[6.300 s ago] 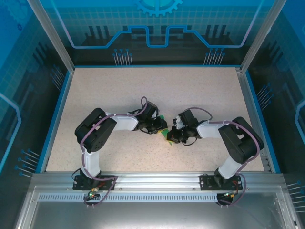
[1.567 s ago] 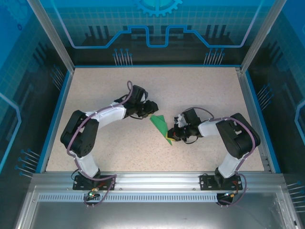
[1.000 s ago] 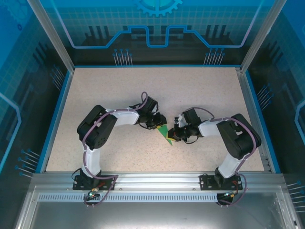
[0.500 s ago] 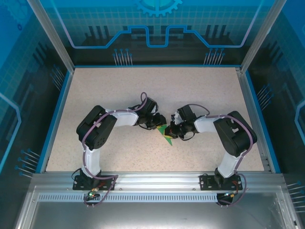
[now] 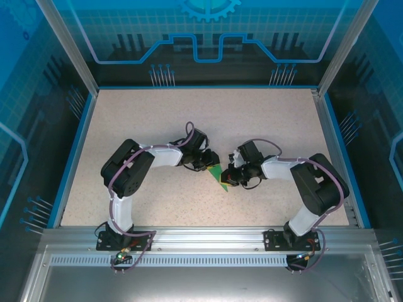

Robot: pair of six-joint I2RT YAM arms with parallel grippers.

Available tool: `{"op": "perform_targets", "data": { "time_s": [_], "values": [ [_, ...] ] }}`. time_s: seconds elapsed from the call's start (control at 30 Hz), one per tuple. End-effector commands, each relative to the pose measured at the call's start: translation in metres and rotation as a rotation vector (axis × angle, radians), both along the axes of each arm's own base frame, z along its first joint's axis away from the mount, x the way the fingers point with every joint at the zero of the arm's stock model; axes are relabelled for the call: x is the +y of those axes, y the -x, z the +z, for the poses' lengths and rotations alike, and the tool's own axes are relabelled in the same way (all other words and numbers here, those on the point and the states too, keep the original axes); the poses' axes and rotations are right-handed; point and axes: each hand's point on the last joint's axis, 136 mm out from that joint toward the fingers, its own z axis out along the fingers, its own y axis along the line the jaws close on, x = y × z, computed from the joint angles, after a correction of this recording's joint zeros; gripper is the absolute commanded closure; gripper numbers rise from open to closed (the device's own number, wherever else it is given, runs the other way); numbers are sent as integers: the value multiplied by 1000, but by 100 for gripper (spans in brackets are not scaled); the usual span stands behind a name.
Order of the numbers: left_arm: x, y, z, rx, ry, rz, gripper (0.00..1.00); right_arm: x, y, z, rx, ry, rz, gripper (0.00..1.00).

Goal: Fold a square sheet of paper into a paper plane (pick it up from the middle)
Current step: Fold the wing for the fifth time at the center of the table.

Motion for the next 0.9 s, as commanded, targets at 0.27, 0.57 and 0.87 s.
{"op": "perform_targets", "data": {
  "time_s": [0.27, 0.57, 0.87],
  "values": [
    [22, 17, -31, 81, -105, 30, 71, -28, 45, -35, 116, 108, 34, 99],
    [22, 17, -31, 83, -111, 30, 72, -40, 59, -38, 148, 43, -2, 98],
    [23, 17, -31, 84, -110, 30, 72, -43, 58, -23, 126, 28, -1, 97]
  ]
}}
